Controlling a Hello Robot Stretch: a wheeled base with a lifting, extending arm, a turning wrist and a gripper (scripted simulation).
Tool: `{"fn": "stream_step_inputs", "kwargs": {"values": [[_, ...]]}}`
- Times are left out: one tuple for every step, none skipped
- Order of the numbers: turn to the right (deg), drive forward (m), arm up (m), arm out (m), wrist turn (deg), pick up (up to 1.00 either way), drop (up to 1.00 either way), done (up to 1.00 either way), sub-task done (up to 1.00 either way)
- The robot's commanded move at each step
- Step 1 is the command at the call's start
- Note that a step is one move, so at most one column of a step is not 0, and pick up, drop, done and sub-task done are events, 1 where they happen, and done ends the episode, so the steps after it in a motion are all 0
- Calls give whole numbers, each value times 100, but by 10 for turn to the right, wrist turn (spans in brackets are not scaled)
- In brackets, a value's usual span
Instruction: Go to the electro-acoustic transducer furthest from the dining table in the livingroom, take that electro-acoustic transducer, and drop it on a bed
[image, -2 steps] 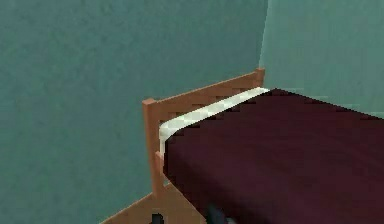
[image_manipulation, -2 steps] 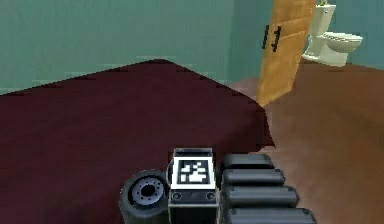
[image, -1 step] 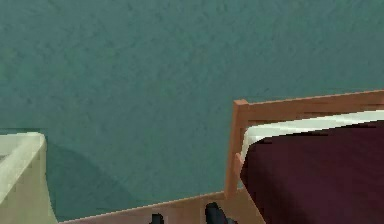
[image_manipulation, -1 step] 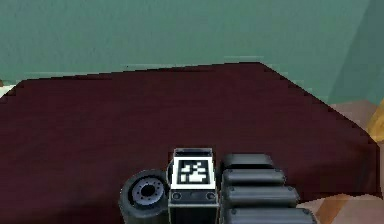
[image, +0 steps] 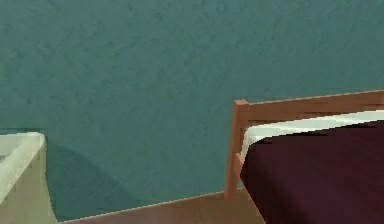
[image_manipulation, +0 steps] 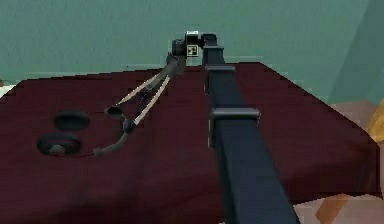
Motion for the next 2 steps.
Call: {"fn": "stream_step_inputs", "kwargs": {"values": [[0,0,0,0,450,0,0,0,0],[0,0,0,0,240,0,0,0,0]]}}
